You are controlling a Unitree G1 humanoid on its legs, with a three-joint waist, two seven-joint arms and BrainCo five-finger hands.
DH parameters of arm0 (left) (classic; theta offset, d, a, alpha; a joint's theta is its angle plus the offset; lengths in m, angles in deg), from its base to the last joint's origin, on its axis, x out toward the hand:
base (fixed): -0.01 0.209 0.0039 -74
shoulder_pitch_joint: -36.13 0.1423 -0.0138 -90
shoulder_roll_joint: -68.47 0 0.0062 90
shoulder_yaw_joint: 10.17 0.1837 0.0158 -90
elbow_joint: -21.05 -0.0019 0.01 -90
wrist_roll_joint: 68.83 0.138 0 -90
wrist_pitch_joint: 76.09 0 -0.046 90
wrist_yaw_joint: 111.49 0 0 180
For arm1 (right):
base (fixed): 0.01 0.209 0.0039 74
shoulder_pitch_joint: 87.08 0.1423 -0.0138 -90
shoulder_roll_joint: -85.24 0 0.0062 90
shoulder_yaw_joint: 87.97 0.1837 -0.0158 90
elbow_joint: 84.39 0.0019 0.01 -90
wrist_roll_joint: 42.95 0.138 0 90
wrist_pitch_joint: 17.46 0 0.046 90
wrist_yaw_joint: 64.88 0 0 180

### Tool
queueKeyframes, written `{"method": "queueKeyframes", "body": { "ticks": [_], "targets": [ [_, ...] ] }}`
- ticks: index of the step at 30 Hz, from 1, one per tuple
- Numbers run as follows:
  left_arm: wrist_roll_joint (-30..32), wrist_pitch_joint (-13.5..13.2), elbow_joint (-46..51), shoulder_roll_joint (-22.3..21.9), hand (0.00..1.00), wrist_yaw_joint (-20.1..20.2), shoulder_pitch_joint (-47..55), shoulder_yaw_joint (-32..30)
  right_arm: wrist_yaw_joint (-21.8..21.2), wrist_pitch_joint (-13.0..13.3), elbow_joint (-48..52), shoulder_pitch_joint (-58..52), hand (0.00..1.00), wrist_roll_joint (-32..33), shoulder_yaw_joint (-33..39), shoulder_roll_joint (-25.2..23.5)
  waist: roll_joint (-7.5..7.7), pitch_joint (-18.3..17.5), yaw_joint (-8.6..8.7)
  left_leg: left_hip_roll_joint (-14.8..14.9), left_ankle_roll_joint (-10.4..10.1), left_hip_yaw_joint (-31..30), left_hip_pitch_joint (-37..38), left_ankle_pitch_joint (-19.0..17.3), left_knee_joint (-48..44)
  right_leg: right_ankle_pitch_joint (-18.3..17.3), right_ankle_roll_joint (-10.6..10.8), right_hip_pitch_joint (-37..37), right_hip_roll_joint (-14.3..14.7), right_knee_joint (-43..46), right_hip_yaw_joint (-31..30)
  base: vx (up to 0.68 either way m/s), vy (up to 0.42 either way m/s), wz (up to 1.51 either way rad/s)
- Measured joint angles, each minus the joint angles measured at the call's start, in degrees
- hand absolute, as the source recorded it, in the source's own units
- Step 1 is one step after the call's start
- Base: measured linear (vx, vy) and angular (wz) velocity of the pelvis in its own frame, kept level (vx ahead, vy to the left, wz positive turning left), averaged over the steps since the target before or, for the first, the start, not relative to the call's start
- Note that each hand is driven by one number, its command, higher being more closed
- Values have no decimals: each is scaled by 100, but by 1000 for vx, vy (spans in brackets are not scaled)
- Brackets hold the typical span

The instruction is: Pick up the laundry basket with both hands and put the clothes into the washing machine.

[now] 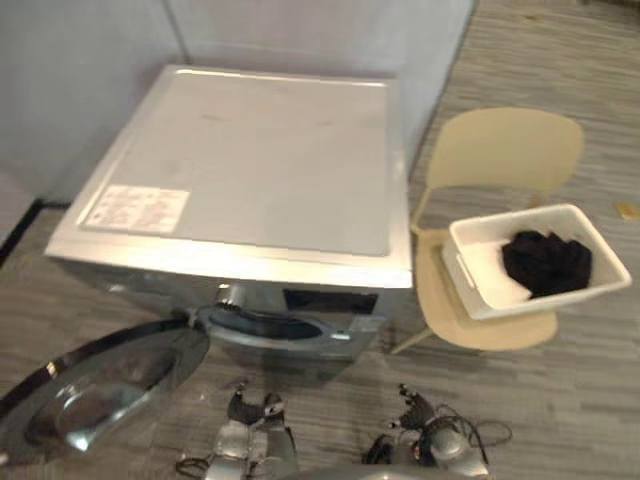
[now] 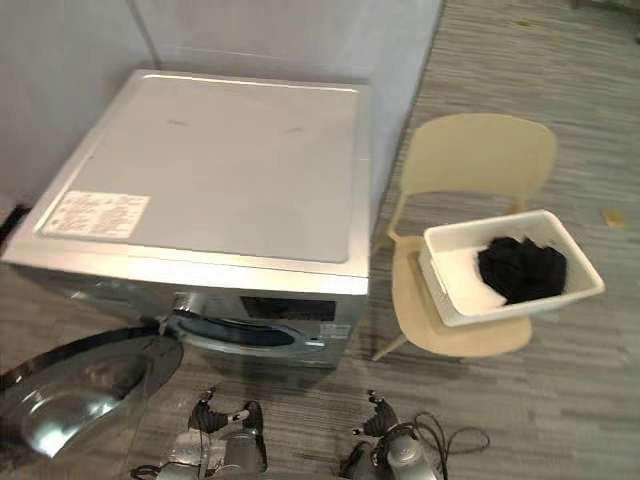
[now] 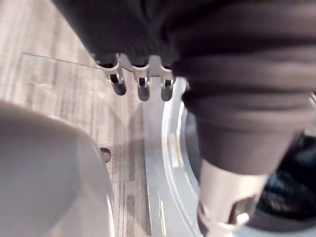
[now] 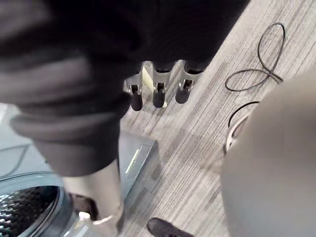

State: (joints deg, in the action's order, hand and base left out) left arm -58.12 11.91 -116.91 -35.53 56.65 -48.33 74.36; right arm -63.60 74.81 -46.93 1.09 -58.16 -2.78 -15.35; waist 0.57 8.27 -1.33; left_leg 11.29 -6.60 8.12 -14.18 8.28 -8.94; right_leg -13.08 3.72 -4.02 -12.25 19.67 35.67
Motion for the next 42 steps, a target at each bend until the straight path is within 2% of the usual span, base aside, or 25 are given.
{"method": "queueKeyframes", "body": {
  "ticks": [2,3,4,5,8,9,11,13,14,17,20,21,22,23,25,27,29,32,33,34,35,38,40,41,42],
  "targets": [
    [-164,-44,-114,55,0,-58,1,10,5,-20,-78,9,0,96,314,31,-13,-66,54,-79,-93,-9,88,592,526,201,-264,46,63,-377,106,-51,-88,44],
    [-230,-60,-122,47,0,-52,-42,-46,9,-8,-144,31,0,119,453,9,19,-43,32,-22,-83,117,50,130,23,213,-264,84,29,-407,131,-65,4,7],
    [-399,-68,-125,-37,0,-63,-26,-199,82,-10,-184,35,0,184,639,17,-17,-37,35,87,76,334,-25,-793,-1351,226,-286,136,28,-314,69,-127,20,-20],
    [-534,-87,-122,-104,0,-50,93,-215,158,-48,-237,-12,0,251,810,59,-34,-46,40,161,-10,329,110,-1249,-2197,230,-293,216,42,-262,36,-106,31,-23],
    [-1009,-132,56,-286,0,73,263,-176,355,-57,-103,-248,0,483,1275,126,-315,-191,76,208,-351,182,430,-1764,-2509,328,-254,247,195,-268,-189,-134,112,-33],
    [-1144,-154,164,-292,0,77,330,-166,387,-69,-42,-272,0,557,1368,111,-374,-236,80,158,-351,160,486,-1784,-2323,404,-253,226,228,-339,-255,-184,124,-34],
    [-1766,-324,651,-283,0,133,416,-55,480,-76,320,-260,0,842,1555,-90,-280,-275,194,-16,-301,132,733,-1839,-1342,766,-296,-130,267,-619,-424,-222,128,-31],
    [-2194,-379,748,-271,0,194,311,173,648,-79,923,-197,0,1130,1695,-165,-378,-182,291,-83,-77,143,682,-1968,-849,967,-339,-493,252,-572,-467,-253,169,-19],
    [-2422,-383,749,-252,0,247,191,394,771,-87,1352,-218,0,1305,1854,-269,-316,-88,359,-231,61,169,713,-1944,-617,1092,-318,-589,167,-563,-581,-273,161,-19],
    [-2602,-430,819,-233,0,440,155,825,1091,-79,2620,-478,0,1452,2086,-417,-177,-11,379,-505,194,407,908,-1867,-340,1336,-188,-596,25,-703,-945,-268,137,-31],
    [-2577,-457,831,-231,0,442,198,975,1548,-41,3990,-704,0,1527,2335,-522,-113,25,400,-533,409,873,925,-1876,-488,1686,-134,-655,81,-1001,-1313,-202,83,-65],
    [-2576,-448,864,-240,0,438,215,957,1677,-33,4504,-752,0,1515,2385,-570,-95,43,403,-467,597,1137,980,-1820,-531,1601,-1,-653,136,-1100,-1398,-116,7,-76],
    [-2574,-444,891,-285,0,438,216,942,1768,-32,4841,-800,0,1464,2444,-599,-147,41,404,-320,636,1311,1022,-1797,-521,1391,-72,-695,157,-973,-1393,-137,-4,-105],
    [-2569,-453,949,-261,0,442,222,890,1876,-25,5311,-872,0,1404,2484,-644,-156,42,393,-154,626,1568,1055,-1786,-525,1188,-365,-887,148,-274,-1397,-101,-6,-89],
    [-2511,-439,920,-193,0,442,230,765,1991,13,5716,-887,0,1229,2666,-748,-109,-1,399,6,531,1858,1104,-1729,-534,932,-416,-910,37,567,-1507,-57,-74,-97],
    [-2451,-383,915,-56,0,442,214,758,2051,27,5922,-851,0,1155,2888,-752,82,-157,406,147,452,2155,1052,-1677,-656,498,-305,-730,-257,878,-1675,22,-209,-94],
    [-2396,-351,903,-11,0,441,163,757,2176,24,6097,-746,0,861,2956,-750,206,-233,412,371,374,2325,909,-1661,-933,407,-154,-598,-397,684,-1758,-24,-293,-76],
    [-2363,-335,759,-138,0,427,34,768,2315,11,6317,-377,0,324,2924,-527,-184,-313,399,690,115,2267,880,-1567,-756,617,-236,-697,353,-88,-2115,-49,-235,-90],
    [-2364,-338,716,-181,0,420,43,766,2395,10,6336,-288,0,208,2904,-496,-337,-480,333,855,-40,2513,916,-1457,-583,213,222,-671,397,-391,-1932,-38,-282,-135],
    [-2364,-361,649,-244,0,404,-7,765,2505,10,6406,-125,0,104,2848,-494,-382,-512,307,954,-157,2790,983,-1379,-546,151,254,-749,157,-102,-1397,-20,-230,-115],
    [-2366,-361,576,-141,0,395,-78,741,2537,7,6471,-34,0,100,2714,-491,-309,-460,300,1070,-183,2892,1032,-1365,-625,192,332,-784,112,7,-1119,-1,-270,-88],
    [-2360,-359,536,-125,0,300,-116,685,2602,7,6674,51,0,-51,2395,-495,-349,-491,302,1489,-359,3024,1237,-1182,-582,265,285,-782,662,-65,-1272,59,-243,-62],
    [-2360,-357,490,-172,0,280,-87,459,2614,50,6882,229,0,-160,2037,-496,-329,-492,300,1774,-217,3124,1363,-1073,-677,264,135,-772,964,-84,-1397,109,-307,-78],
    [-2365,-357,488,-222,0,250,-44,330,2621,148,6911,421,0,-178,1784,-488,-273,-486,284,1933,97,3119,1360,-965,-1016,275,32,-753,1079,-99,-1536,127,-352,-96],
    [-2410,-361,490,-286,0,204,2,269,2617,201,6921,565,0,-235,1502,-458,-240,-450,231,2066,772,2897,1230,-908,-1586,275,-17,-601,1158,-211,-1727,96,-258,-85]
  ]
}}
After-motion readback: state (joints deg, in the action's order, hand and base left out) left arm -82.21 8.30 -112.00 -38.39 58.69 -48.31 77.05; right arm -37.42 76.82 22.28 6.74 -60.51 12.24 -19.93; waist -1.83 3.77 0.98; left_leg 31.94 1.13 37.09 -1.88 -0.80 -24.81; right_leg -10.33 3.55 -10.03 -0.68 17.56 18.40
